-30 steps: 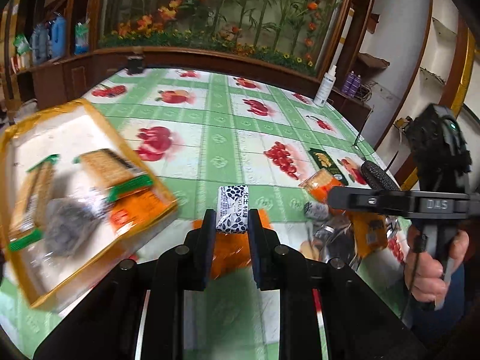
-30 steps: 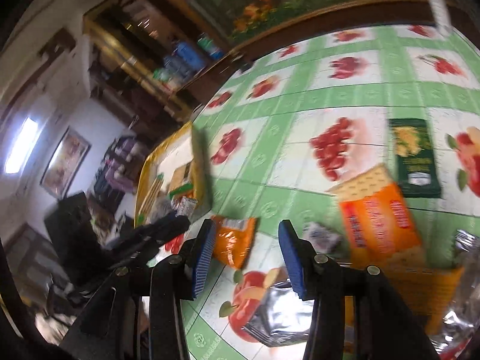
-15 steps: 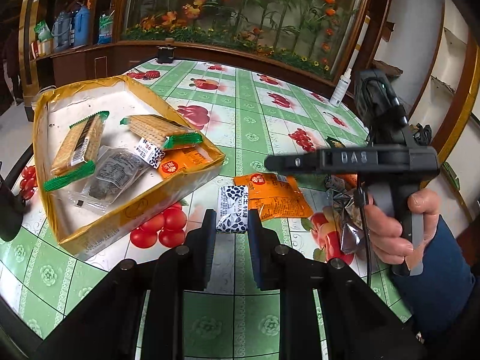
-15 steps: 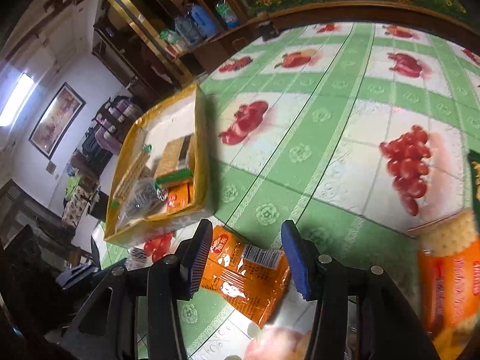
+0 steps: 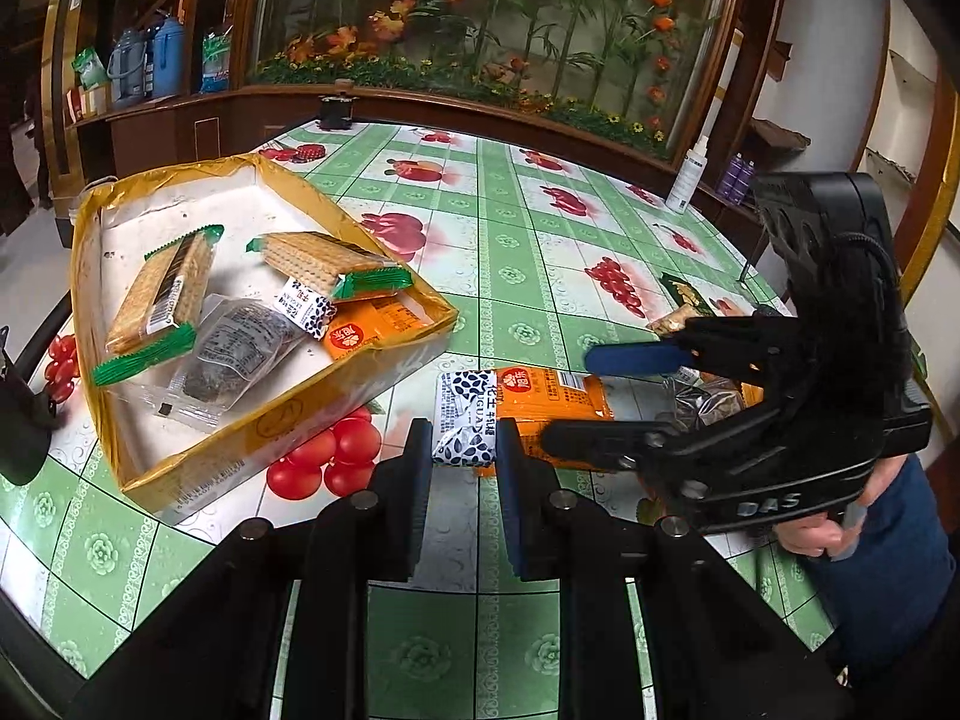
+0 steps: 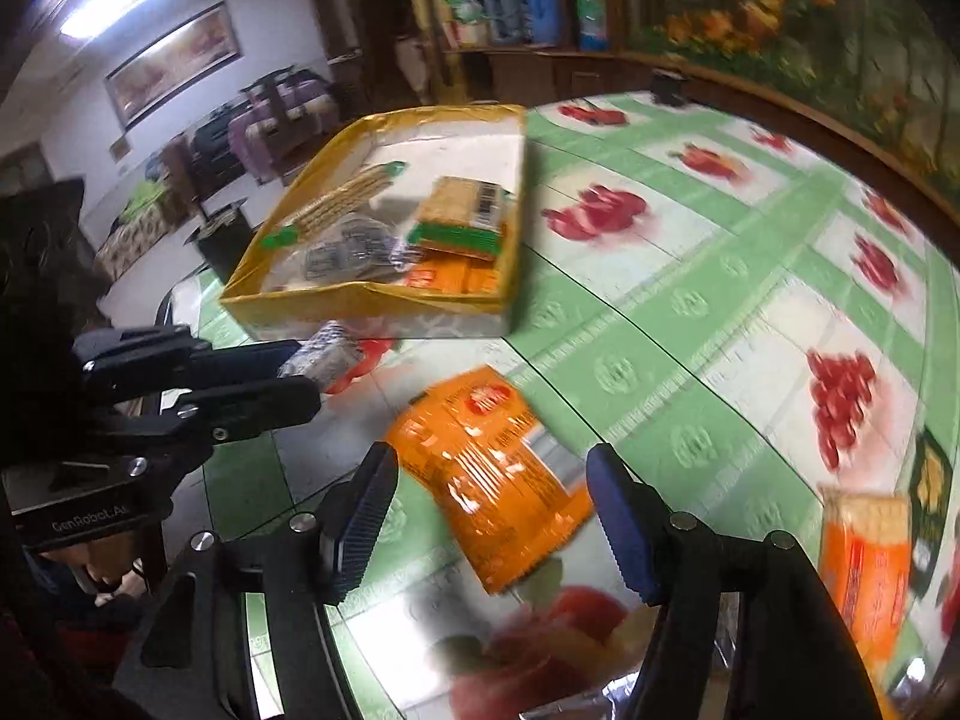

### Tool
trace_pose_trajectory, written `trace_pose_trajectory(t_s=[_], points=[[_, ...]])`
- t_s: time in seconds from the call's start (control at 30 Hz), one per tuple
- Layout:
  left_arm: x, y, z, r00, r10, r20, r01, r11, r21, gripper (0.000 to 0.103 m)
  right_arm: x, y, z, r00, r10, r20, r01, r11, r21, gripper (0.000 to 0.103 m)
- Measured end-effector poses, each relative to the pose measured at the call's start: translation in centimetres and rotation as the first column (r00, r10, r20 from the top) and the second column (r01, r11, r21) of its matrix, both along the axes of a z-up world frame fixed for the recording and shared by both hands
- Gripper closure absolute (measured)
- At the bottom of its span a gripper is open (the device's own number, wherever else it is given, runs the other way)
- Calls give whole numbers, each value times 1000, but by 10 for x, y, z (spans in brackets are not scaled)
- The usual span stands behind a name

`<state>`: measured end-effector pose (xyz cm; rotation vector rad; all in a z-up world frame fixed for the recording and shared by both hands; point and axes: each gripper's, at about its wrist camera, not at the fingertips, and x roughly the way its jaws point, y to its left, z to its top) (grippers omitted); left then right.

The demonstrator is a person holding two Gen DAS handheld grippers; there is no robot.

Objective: Organize snacks
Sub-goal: 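Carry the candy and the orange packet toward the box with both grippers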

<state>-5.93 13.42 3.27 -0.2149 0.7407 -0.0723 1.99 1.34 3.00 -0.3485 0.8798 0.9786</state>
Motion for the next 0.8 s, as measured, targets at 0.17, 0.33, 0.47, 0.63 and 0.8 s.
trace_pose_trajectory(t_s=[0.17, 0.33, 0.47, 0.63, 0.8], points=[[-3, 1, 2, 1000, 6, 7, -6, 1000, -2, 85, 19, 11, -12, 997, -32, -73, 33, 999, 10, 36], [-4, 6, 3, 1000, 16, 6, -16, 1000, 3, 85, 4, 4, -12, 995, 35, -89, -36, 999, -11, 36], [-3, 6, 3, 1000, 24, 7, -24, 1000, 14, 85, -6, 9, -20, 999, 16, -46, -20, 997, -80, 42], [-1, 5, 2, 999, 31, 7, -32, 999, 32, 85, -18, 9, -16, 1000, 17, 7, -16, 994, -104, 58], [-2, 6, 3, 999, 45, 15, -45, 998, 50, 85, -17, 6, -11, 1000, -15, 10, 16, 996, -92, 64]])
